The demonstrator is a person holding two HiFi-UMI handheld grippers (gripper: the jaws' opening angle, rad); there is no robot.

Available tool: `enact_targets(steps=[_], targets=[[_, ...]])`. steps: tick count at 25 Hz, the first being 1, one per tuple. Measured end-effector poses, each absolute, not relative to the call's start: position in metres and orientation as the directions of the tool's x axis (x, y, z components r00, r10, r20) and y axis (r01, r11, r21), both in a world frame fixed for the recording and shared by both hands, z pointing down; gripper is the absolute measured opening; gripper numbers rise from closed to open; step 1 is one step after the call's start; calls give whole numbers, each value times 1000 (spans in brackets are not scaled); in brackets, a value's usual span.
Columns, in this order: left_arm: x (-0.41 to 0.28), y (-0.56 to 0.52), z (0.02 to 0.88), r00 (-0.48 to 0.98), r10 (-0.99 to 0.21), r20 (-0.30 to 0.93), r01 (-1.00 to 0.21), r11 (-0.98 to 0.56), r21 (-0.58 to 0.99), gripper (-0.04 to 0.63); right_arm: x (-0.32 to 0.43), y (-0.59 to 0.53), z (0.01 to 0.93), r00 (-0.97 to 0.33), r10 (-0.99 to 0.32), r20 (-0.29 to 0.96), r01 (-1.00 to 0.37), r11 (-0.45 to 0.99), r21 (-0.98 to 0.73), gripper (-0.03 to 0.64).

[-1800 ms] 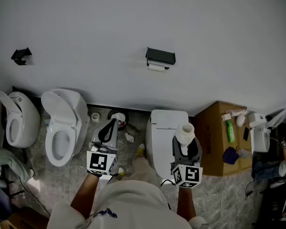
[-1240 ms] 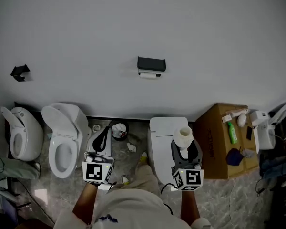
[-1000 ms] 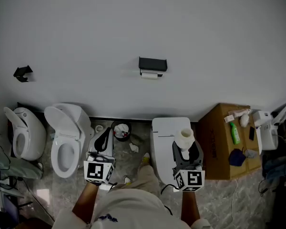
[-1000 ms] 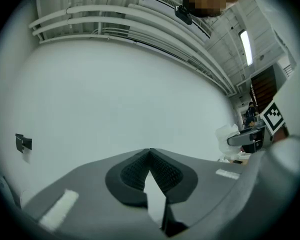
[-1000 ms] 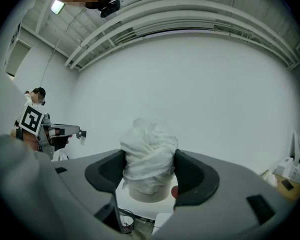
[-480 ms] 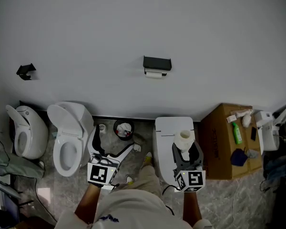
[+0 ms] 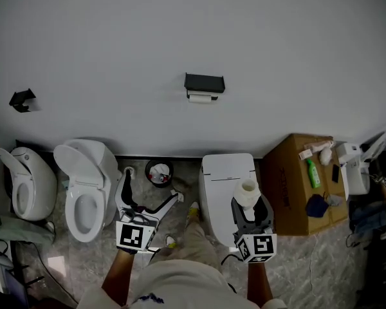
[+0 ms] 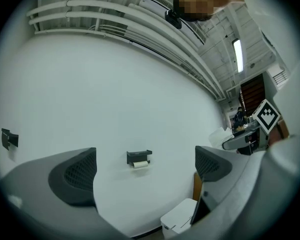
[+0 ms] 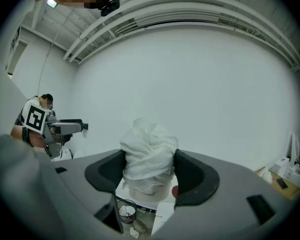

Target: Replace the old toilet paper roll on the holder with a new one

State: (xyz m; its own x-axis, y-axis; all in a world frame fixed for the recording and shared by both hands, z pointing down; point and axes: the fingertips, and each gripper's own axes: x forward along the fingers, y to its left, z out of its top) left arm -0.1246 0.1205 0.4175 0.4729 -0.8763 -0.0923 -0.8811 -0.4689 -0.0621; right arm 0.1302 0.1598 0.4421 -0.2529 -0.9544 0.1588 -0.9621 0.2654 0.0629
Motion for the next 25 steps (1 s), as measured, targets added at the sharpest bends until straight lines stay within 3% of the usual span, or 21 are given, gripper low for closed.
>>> enact_targets(steps=[10,18,25], targets=[[-115,93,427,470,-880,-72,-883,-468,-42,589,135,134,448,-235,-953,194,-965,253,74,298],[-122,68,424,436,-898,-60,-900,-434,-46,588,110,96,440,-293,-935,200,-945,315,90,298],[-105,44,418,490,-869,-70,-864,-474,-168,588,101,53,428,-314,-932,180,-942,330,68,298]])
